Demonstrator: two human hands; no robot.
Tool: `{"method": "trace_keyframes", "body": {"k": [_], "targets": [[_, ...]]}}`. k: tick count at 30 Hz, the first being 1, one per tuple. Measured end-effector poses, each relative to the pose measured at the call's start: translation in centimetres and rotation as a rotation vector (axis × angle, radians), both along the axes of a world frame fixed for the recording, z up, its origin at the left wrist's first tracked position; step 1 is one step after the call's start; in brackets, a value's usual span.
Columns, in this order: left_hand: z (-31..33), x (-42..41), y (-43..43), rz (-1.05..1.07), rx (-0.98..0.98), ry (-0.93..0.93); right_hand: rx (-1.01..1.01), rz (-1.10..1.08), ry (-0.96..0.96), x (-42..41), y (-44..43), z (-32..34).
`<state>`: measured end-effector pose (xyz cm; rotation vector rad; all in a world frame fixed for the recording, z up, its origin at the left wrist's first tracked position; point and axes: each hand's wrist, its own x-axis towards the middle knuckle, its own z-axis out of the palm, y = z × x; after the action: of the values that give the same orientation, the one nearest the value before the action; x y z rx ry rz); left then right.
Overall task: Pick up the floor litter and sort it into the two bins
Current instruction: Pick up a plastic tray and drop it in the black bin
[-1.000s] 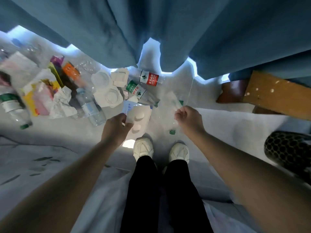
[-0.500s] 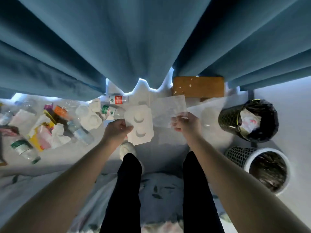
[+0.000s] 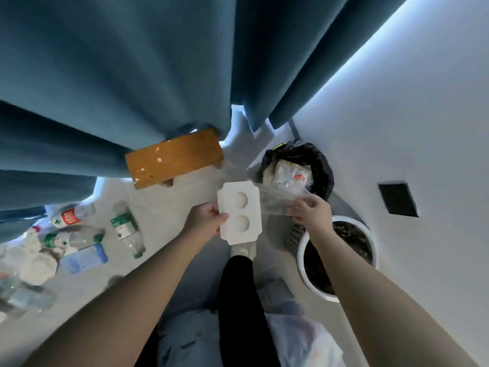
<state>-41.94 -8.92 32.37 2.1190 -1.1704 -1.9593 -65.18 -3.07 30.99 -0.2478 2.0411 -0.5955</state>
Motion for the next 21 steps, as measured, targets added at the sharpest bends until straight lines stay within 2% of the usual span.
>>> {"method": "trace_keyframes", "body": {"k": [4, 9, 16, 21], "targets": [[-5.8, -9.0, -2.8, -0.178, -0.005, -0.041, -0.009, -0.164, 0.01, -7.1, 0.9, -4.0], [-13.7, -16.3, -5.5, -0.281, -0.009, -0.113, 0.044, -0.256, -0.018, -12.2, 1.2, -10.7], [-21.0, -21.8, -6.8, -0.603, -0.125, -0.272, 0.134, -0.07, 0.001, -13.2, -1.2, -18.6], [-21.7, -22.1, -6.6, -0.722, -0.077, -0.346, 0.205, 0.175, 0.139, -12.3, -2.0, -19.0]]}}
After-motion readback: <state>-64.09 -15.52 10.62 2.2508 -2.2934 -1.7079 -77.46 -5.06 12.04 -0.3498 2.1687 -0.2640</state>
